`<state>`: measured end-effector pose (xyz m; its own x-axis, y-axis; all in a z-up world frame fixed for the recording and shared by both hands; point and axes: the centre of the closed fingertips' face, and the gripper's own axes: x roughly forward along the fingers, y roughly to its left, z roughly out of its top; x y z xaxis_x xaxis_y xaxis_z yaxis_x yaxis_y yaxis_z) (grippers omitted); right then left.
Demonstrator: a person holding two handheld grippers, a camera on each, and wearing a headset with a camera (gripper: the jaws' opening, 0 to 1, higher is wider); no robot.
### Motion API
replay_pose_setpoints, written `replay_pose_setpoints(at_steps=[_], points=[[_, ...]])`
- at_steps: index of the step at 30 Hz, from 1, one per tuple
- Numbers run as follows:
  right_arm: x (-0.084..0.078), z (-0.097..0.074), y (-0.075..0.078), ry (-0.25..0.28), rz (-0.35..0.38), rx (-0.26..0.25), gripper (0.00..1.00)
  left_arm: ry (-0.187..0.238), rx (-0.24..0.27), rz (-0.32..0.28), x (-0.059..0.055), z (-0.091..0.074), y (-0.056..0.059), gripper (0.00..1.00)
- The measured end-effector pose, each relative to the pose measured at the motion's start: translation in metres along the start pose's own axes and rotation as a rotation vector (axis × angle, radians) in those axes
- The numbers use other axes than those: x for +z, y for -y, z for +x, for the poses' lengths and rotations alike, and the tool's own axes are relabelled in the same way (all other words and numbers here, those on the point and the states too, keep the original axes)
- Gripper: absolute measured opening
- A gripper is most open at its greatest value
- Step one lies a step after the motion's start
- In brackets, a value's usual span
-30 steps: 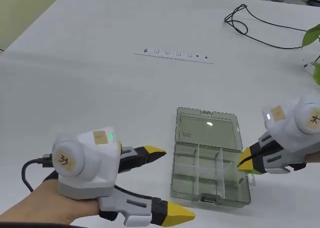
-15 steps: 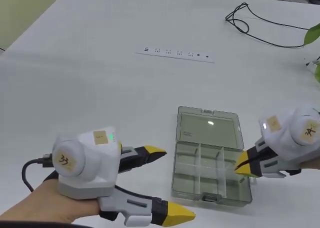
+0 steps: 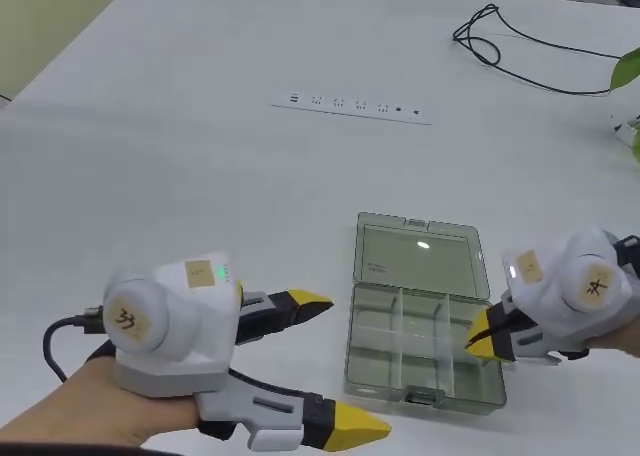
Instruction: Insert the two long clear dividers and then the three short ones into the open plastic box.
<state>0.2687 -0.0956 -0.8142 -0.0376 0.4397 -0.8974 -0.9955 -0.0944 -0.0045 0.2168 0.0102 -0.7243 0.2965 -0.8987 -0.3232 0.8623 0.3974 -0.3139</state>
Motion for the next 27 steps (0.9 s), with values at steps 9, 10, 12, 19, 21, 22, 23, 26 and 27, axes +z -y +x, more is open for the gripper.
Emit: replay_pose_setpoints(at_steps=[9,10,12,19,21,22,23,26,27], points=[[-0.001,0.001,0.000,-0.007,0.002,-0.005,0.03,-0.006,0.003,0.003,-0.001,-0.001,0.000,0.80],[-0.001,0.001,0.000,-0.009,-0.005,-0.006,0.03,-0.007,0.004,0.001,-0.001,-0.001,-0.001,0.80],[-0.001,0.001,0.000,-0.010,-0.001,-0.009,0.03,-0.006,0.005,0.004,-0.001,-0.001,-0.001,0.80],[0.001,-0.017,0.002,0.028,0.041,-0.051,0.09,-0.014,0.019,0.009,-0.003,-0.006,-0.005,0.82],[0.000,-0.025,0.002,0.044,0.063,-0.072,0.10,-0.014,0.024,0.009,-0.003,-0.008,-0.006,0.83],[0.000,-0.030,0.002,0.054,0.073,-0.085,0.11,-0.016,0.028,0.010,-0.003,-0.010,-0.007,0.83],[0.000,-0.034,0.002,0.063,0.086,-0.094,0.12,-0.017,0.031,0.011,-0.004,-0.011,-0.008,0.84],[0.000,-0.047,0.001,0.096,0.136,-0.126,0.16,-0.019,0.040,0.018,-0.004,-0.015,-0.010,0.86],[0.001,-0.050,0.000,0.108,0.151,-0.135,0.18,-0.021,0.043,0.021,-0.004,-0.016,-0.011,0.87]])
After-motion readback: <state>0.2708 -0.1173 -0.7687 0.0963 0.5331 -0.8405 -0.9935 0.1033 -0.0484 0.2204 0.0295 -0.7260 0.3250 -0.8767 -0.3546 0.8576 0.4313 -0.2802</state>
